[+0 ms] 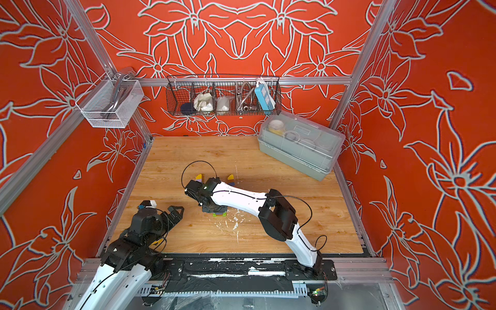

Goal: Assemble the number 1 with lego
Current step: Assemble the lego brick with the lego brick.

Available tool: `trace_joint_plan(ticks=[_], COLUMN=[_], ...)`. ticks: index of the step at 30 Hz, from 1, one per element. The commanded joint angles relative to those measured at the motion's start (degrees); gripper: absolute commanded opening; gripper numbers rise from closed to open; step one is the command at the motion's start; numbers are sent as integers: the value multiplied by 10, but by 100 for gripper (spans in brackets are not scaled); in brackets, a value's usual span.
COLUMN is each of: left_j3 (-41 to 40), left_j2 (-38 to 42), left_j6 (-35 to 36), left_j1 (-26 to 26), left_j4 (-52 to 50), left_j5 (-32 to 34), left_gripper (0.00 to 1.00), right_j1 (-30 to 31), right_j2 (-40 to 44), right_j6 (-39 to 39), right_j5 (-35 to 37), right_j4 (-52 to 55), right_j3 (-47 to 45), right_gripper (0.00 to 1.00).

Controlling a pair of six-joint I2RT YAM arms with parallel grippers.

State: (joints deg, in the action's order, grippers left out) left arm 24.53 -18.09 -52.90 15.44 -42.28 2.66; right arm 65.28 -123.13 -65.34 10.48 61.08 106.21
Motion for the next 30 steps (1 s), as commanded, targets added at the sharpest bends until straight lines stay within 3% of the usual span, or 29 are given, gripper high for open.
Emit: trace_joint_plan(ticks=[1,5,10,15,21,27,28,30], left_j3=[2,3,6,25,93,210,234,282], left_j2=[-8,-14,-22,-57,-179,-405,-445,-513], left_j6=[6,8,14,33,36,46,45,43], left_j1=[3,3,3,3,3,6,9,18], left_j4=[13,18,25,50,88,105,102,90], left_j5=[-5,-10,-20,-48,-94,-142,-143,-130], left_gripper=[99,99,99,99,99,97,97,96], right_j1=[-7,-7,-7,-16,-83,-137,-139,-143], right_j2=[-8,18,54,121,291,420,433,452], right_j6=[2,12,27,40,105,202,217,219], right_j5=[22,35,51,65,91,98,105,130], right_j4=[74,88,104,69,-166,-397,-421,-446], right_j3=[-16,4,31,-2,-212,-425,-452,-488], right_gripper=[48,57,61,63,63,63,65,84])
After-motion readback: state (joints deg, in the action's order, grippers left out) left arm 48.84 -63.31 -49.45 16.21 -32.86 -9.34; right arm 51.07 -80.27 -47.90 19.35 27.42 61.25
